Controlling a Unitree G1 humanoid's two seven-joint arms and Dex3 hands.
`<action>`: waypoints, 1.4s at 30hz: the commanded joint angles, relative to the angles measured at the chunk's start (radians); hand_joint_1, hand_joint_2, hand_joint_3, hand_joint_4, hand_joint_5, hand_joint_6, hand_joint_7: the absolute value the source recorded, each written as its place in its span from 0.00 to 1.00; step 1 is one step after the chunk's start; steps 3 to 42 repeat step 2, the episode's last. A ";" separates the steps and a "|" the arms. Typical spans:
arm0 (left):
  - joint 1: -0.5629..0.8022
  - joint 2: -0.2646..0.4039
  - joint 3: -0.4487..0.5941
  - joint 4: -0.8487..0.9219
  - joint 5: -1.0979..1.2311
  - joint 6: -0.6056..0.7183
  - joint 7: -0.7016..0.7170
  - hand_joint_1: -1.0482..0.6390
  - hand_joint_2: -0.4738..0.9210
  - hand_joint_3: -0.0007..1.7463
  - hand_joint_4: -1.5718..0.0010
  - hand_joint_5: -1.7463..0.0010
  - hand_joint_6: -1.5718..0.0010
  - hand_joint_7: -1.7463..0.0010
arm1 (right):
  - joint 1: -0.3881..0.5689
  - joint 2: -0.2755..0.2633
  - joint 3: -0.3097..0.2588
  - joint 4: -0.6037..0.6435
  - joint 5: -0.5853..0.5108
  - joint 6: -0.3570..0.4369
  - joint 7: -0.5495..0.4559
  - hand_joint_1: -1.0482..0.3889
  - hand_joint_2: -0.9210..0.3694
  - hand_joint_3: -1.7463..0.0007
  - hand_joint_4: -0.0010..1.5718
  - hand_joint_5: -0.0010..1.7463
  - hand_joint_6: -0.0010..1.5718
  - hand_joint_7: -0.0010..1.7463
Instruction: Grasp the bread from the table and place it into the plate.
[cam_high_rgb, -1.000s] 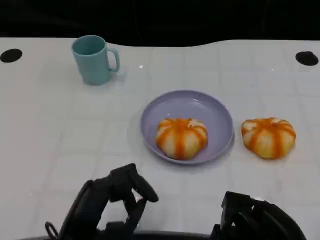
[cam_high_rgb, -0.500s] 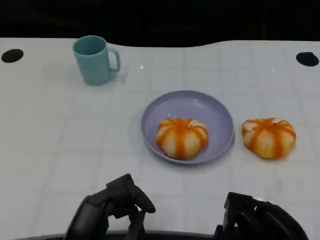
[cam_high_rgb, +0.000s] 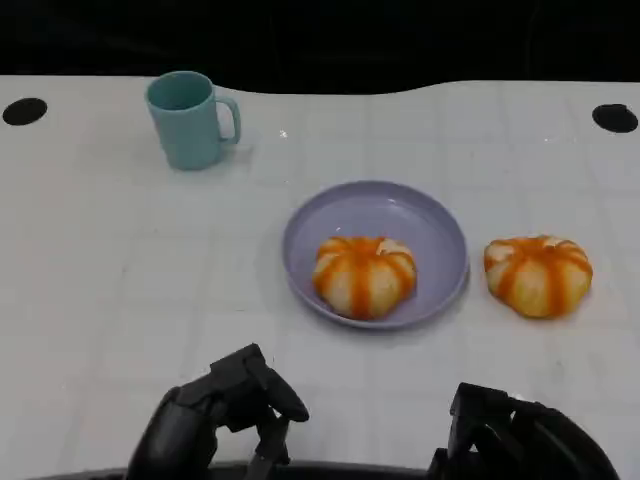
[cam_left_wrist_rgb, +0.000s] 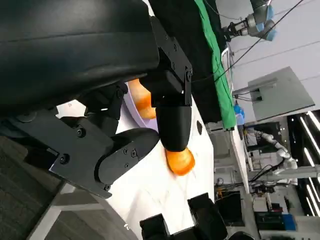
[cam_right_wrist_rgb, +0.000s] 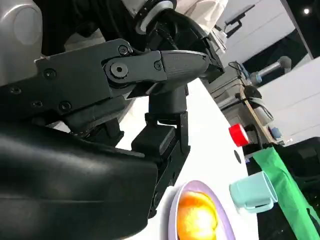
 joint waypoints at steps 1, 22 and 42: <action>0.004 0.007 0.011 -0.005 -0.013 0.007 -0.023 0.52 0.77 0.60 0.58 0.00 0.60 0.11 | 0.002 -0.010 -0.008 0.003 0.004 -0.012 0.007 0.24 0.00 0.86 0.55 0.91 0.48 0.80; 0.005 0.006 0.012 -0.006 -0.017 0.010 -0.026 0.52 0.77 0.60 0.58 0.00 0.60 0.11 | 0.002 -0.009 -0.008 0.002 0.004 -0.011 0.007 0.24 0.00 0.86 0.55 0.91 0.48 0.80; 0.005 0.006 0.012 -0.006 -0.017 0.010 -0.026 0.52 0.77 0.60 0.58 0.00 0.60 0.11 | 0.002 -0.009 -0.008 0.002 0.004 -0.011 0.007 0.24 0.00 0.86 0.55 0.91 0.48 0.80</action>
